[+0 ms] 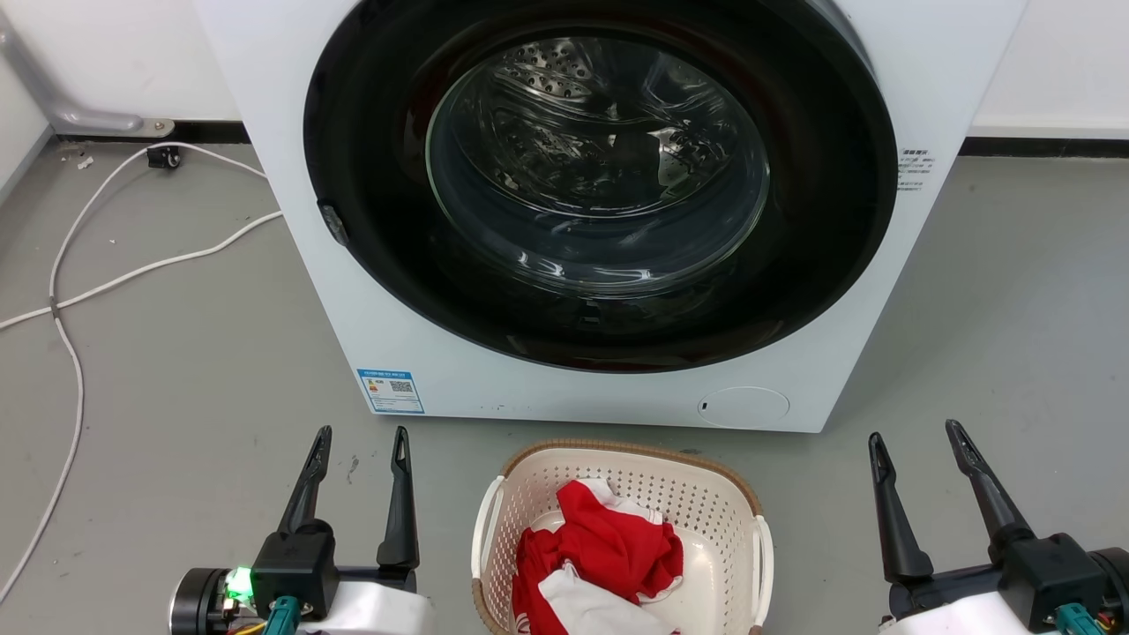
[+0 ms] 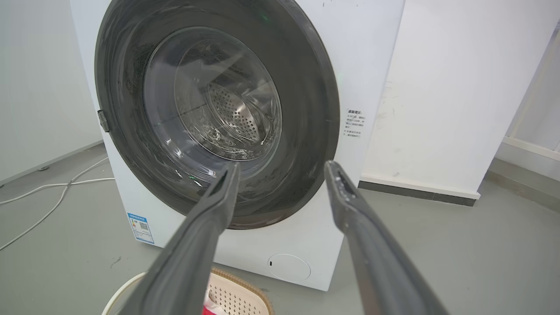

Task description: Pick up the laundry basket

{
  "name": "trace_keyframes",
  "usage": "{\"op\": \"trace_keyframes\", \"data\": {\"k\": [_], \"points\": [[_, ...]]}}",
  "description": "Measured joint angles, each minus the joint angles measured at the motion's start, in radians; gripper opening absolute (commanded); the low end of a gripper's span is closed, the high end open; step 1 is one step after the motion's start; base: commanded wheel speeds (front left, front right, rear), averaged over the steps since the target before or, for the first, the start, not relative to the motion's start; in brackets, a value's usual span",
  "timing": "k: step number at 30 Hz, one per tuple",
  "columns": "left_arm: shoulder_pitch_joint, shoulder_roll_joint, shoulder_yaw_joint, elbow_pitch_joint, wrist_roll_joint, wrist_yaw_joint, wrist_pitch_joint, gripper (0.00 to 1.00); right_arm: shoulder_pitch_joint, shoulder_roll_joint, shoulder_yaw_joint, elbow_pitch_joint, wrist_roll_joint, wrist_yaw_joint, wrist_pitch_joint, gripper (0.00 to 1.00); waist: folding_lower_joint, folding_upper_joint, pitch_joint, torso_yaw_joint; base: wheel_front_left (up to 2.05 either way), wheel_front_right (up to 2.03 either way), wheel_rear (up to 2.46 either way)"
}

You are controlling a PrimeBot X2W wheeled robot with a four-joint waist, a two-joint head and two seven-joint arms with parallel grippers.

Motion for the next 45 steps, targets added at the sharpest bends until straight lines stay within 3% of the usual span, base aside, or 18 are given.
{"op": "trace_keyframes", "data": {"k": [25,33,45], "points": [[-0.010,0.000,0.007,0.005,-0.005,0.001,0.000,1.00,-0.003,0.000,-0.008,0.004,0.002,0.000,0.000,1.00,0.0000,0.0000,0.021,-0.001,0.00,0.00,0.00],[-0.134,0.007,0.052,0.073,-0.019,-0.068,-0.003,1.00,-0.120,0.000,0.001,0.050,-0.029,0.000,0.000,1.00,0.0000,0.0000,0.108,-0.006,0.00,0.00,0.00],[-0.431,0.065,0.049,0.371,0.000,-0.153,-0.003,1.00,-0.386,-0.002,0.047,0.366,-0.141,0.000,0.000,1.00,0.0002,0.0000,0.339,-0.028,0.00,0.00,0.00]]}}
